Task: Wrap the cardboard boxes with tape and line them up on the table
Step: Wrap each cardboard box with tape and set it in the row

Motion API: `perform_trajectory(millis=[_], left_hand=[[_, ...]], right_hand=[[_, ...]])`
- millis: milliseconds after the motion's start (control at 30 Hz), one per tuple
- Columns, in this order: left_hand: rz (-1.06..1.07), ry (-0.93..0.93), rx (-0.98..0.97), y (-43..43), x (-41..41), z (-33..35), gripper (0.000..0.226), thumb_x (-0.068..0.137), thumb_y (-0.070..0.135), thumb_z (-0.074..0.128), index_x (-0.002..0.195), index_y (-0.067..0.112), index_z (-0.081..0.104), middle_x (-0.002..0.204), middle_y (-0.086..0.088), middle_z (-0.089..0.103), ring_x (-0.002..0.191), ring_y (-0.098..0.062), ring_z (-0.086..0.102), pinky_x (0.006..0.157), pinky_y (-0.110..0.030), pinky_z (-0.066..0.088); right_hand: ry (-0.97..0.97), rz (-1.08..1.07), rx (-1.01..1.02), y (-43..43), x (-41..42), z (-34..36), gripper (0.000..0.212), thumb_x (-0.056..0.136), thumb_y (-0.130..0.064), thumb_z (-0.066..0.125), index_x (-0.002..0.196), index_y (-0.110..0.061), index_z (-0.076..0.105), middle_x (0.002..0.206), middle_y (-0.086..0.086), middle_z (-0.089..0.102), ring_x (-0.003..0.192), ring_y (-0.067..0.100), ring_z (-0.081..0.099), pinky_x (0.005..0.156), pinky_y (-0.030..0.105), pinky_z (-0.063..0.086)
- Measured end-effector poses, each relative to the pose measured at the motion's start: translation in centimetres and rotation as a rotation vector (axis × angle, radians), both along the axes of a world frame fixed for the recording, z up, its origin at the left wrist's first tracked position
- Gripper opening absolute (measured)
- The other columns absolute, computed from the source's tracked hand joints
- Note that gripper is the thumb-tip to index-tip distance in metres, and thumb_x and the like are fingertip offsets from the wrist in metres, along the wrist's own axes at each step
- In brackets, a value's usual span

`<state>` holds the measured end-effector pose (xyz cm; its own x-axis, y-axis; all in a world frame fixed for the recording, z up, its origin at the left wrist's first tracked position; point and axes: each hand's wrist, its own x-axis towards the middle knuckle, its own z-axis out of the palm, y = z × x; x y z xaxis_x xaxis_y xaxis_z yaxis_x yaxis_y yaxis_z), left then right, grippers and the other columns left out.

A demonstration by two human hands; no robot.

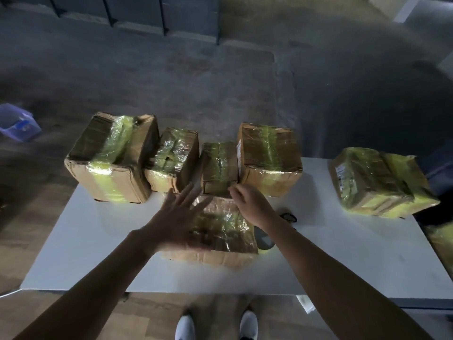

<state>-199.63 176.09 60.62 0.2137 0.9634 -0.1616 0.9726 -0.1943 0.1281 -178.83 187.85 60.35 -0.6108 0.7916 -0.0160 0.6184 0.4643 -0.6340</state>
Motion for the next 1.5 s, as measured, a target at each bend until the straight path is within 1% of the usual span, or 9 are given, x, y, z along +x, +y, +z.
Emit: perform_trajectory(millis=[133,233,433,567,667,900,1233,1367,1500], left_hand=[[-0.067,0.043,-0.042,1.5,3.6,0.2,0.127,0.050,0.101,0.032,0.139,0.042,-0.038,0.149,-0.005,-0.042,0.141,-0.025,-0.036,0.112,-0.057,-0.019],[-0.056,0.093,-0.122,2.3,4.7,0.0,0.128,0.054,0.096,0.044,0.139,0.041,-0.034,0.159,-0.007,-0.026,0.146,-0.027,-0.024,0.114,-0.059,-0.014],[-0.048,-0.092,-0.016,3.2,8.5,2.4,0.100,0.071,0.081,0.053,0.152,0.037,0.015,0.163,-0.001,0.000,0.147,-0.019,-0.014,0.118,-0.053,0.001],[0.005,-0.258,0.156,5.8,13.0,3.9,0.047,0.091,0.048,0.053,0.131,0.023,0.056,0.139,-0.002,0.049,0.130,-0.019,0.041,0.101,-0.030,0.032],[0.129,-0.354,0.125,7.0,15.0,3.2,0.027,0.094,0.030,0.054,0.112,0.013,0.066,0.116,-0.005,0.063,0.105,-0.020,0.057,0.084,-0.028,0.043],[0.248,-0.345,0.146,8.3,17.5,1.6,0.020,0.093,0.021,0.056,0.101,0.012,0.071,0.100,-0.008,0.067,0.097,-0.024,0.059,0.076,-0.032,0.049],[0.364,-0.304,0.174,8.3,17.9,2.5,0.021,0.094,0.017,0.054,0.104,0.012,0.072,0.107,-0.007,0.065,0.102,-0.023,0.057,0.081,-0.032,0.047],[0.402,-0.307,0.194,7.6,17.6,3.0,0.022,0.094,0.015,0.053,0.106,0.011,0.072,0.105,-0.007,0.065,0.101,-0.023,0.057,0.081,-0.031,0.045],[0.470,-0.342,0.220,6.3,17.1,3.5,0.022,0.093,0.012,0.056,0.107,0.010,0.072,0.107,-0.008,0.067,0.104,-0.024,0.058,0.083,-0.034,0.048]], right_hand=[[0.062,-0.036,0.012,0.2,1.7,0.1,0.031,0.102,-0.021,0.044,0.084,0.001,0.059,0.076,0.012,0.054,0.072,0.022,0.050,0.063,0.033,0.036],[0.066,-0.061,0.047,1.1,4.1,0.3,0.022,0.098,-0.016,0.053,0.086,-0.001,0.064,0.080,0.010,0.059,0.073,0.022,0.054,0.066,0.033,0.039],[-0.126,-0.136,0.049,3.0,8.4,-0.8,0.021,0.089,-0.026,0.067,0.086,-0.006,0.069,0.077,0.007,0.067,0.071,0.020,0.059,0.063,0.034,0.045],[-0.188,-0.126,0.076,3.7,10.2,-1.8,0.043,0.091,-0.039,0.064,0.065,-0.009,0.048,0.055,0.002,0.043,0.054,0.020,0.043,0.054,0.031,0.031],[-0.235,-0.119,0.028,3.8,11.8,-3.7,0.035,0.099,-0.032,0.051,0.078,-0.004,0.057,0.075,0.012,0.059,0.072,0.029,0.055,0.061,0.031,0.034],[-0.430,-0.044,0.001,5.5,15.2,-7.4,0.022,0.098,-0.026,0.049,0.108,-0.011,0.062,0.110,0.008,0.056,0.098,0.028,0.056,0.076,0.033,0.046],[-0.378,0.120,-0.059,5.6,14.5,-9.1,0.036,0.093,-0.049,0.054,0.085,-0.015,0.060,0.074,-0.002,0.056,0.074,0.021,0.061,0.059,0.027,0.044],[-0.599,0.145,-0.153,5.1,12.7,-9.5,0.032,0.092,-0.040,0.058,0.102,-0.010,0.064,0.085,0.004,0.064,0.083,0.025,0.065,0.062,0.030,0.048],[-0.545,0.124,-0.201,5.7,12.4,-9.0,0.029,0.092,-0.031,0.056,0.112,-0.011,0.055,0.108,0.011,0.062,0.097,0.029,0.060,0.069,0.033,0.044]])
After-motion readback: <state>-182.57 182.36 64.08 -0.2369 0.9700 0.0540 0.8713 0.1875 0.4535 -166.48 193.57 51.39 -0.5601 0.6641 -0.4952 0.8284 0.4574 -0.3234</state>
